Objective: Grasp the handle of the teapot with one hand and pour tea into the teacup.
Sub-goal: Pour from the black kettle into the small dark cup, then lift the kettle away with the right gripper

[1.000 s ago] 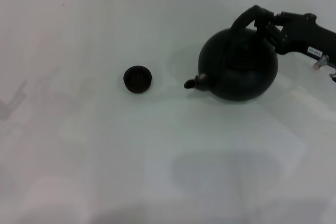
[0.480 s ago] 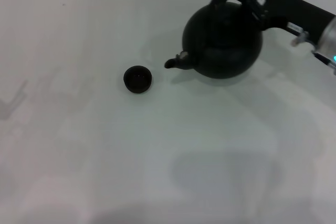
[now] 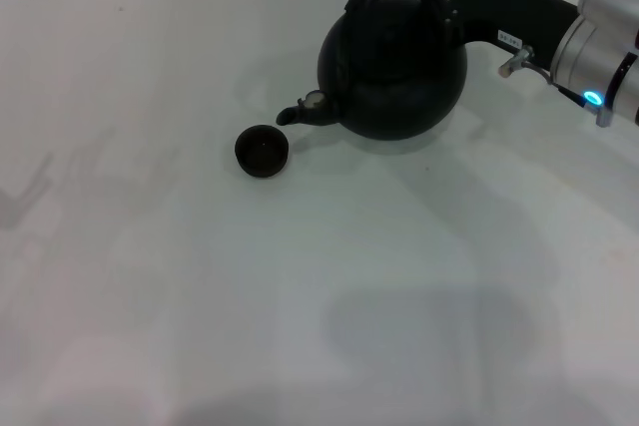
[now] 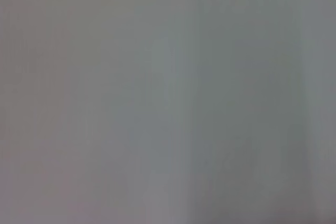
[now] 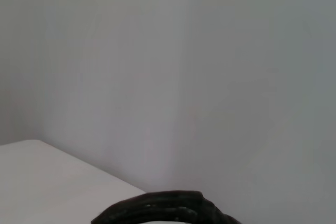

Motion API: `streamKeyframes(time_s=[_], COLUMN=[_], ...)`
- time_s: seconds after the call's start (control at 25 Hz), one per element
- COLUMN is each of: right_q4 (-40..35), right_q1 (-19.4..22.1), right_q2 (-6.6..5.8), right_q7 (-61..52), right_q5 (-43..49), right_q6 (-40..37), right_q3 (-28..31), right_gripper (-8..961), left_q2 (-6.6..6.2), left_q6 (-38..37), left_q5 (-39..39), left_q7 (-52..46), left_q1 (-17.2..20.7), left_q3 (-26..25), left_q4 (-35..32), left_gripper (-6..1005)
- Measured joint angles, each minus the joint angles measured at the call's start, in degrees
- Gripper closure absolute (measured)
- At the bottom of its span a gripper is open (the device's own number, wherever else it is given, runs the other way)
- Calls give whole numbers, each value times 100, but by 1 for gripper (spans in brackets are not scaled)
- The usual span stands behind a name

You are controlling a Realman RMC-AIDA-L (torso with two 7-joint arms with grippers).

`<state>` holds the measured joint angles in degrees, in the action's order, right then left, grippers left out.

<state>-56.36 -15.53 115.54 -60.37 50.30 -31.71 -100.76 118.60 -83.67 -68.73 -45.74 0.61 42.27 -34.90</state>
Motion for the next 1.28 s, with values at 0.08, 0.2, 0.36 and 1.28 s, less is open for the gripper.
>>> streamKeyframes(time_s=[0.08,0.2,0.36,1.28], right_q4=[-131,-436,-855,-1431], right_q1=[61,205,343,358], right_q2=[-3,-4,-6,3], right_q7=[-1,3,98,594], right_q5=[-23,-22,27,122], right_q6=[66,326,931,2446], right_q3=[-81,-257,-611,-1445], right_gripper=[798,799,800,822], left_q2=[-1,-2,-4,-13], left_q6=[0,0,-1,77], left_q5=[0,0,0,0], left_q7=[1,3,4,22], left_q1=[-18,-45,-55,-90], left_q3=[0,0,3,32], left_q4=[0,0,1,16], left_gripper=[124,124,124,125])
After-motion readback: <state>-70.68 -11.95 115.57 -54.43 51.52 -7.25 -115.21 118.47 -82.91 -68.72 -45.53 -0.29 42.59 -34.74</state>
